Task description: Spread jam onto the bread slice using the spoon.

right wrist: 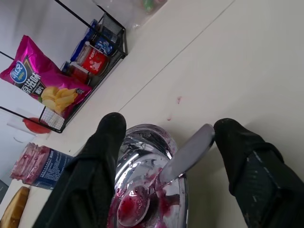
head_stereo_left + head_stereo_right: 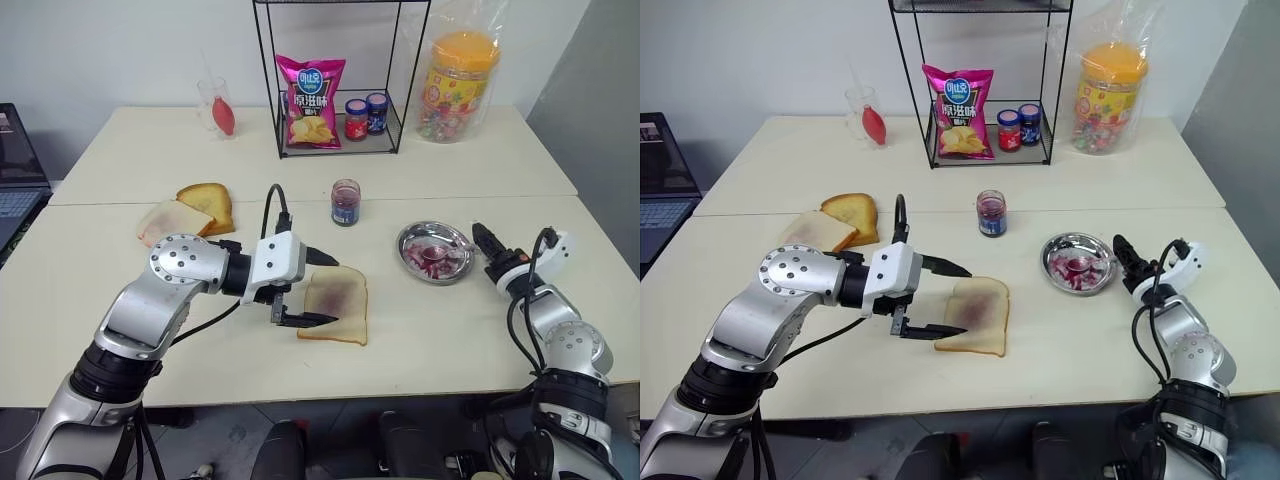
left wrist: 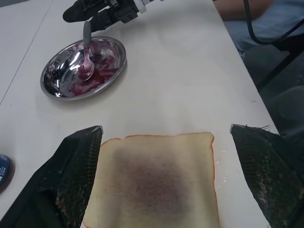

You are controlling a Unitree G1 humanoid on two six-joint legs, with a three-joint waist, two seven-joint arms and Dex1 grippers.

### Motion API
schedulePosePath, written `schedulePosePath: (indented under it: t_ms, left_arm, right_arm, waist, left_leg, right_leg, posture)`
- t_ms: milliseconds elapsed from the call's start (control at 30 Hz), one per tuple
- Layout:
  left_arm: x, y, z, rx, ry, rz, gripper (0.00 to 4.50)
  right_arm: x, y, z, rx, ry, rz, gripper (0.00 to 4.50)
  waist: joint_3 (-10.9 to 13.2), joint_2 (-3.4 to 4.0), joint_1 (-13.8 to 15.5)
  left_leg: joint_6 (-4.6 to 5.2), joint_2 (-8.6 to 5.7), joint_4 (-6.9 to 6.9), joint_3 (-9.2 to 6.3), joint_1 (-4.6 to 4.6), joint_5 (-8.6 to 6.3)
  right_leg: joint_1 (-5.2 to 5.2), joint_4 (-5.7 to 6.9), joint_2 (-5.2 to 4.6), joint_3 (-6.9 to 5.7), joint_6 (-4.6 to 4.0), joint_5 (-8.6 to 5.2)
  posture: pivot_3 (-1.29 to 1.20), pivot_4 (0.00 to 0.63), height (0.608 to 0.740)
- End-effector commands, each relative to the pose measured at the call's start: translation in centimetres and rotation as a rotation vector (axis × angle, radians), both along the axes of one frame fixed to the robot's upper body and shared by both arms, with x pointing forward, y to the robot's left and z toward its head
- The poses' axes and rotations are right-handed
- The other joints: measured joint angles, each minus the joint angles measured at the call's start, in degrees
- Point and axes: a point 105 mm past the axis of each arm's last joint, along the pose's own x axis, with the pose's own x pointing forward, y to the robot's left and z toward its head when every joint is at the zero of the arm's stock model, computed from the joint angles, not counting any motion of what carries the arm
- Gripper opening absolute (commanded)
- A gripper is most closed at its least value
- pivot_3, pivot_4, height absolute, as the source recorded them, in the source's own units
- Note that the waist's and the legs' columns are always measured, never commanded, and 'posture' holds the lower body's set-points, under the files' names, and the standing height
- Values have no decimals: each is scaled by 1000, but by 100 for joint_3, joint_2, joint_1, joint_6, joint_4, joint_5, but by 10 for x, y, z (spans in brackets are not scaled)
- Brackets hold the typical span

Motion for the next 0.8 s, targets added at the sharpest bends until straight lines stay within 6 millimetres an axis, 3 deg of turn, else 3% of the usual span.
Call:
schedulePosePath:
  t_ms: [33,333,567,800]
  left_arm:
    - [0,-2,3,4,-23,-12,4500]
    - [4,1,1,3,-27,13,4500]
    - [7,3,3,-12,-29,39,4500]
    - [11,8,16,-106,-2,134,4500]
  right_arm:
    - [3,-3,16,17,-57,-12,2308]
    - [1,-7,19,19,-70,-7,108]
    - [-2,-10,26,23,-111,-2,36]
    - [-16,-7,64,-2,-228,18,36]
  waist:
    - [0,0,0]
    - [0,0,-2]
    - [0,1,-2]
    - [3,5,-1]
  left_leg:
    - [0,0,0,0,0,0]
    - [0,0,0,2,0,0]
    - [0,0,0,3,1,0]
    - [0,1,0,3,-9,0]
  right_leg:
    - [0,1,0,0,0,0]
    - [0,0,0,2,2,1]
    - [0,0,0,4,5,3]
    - [-8,-1,0,4,5,3]
  posture:
    - [0,150,740]
    - [0,150,740]
    - [0,150,740]
    - [0,150,740]
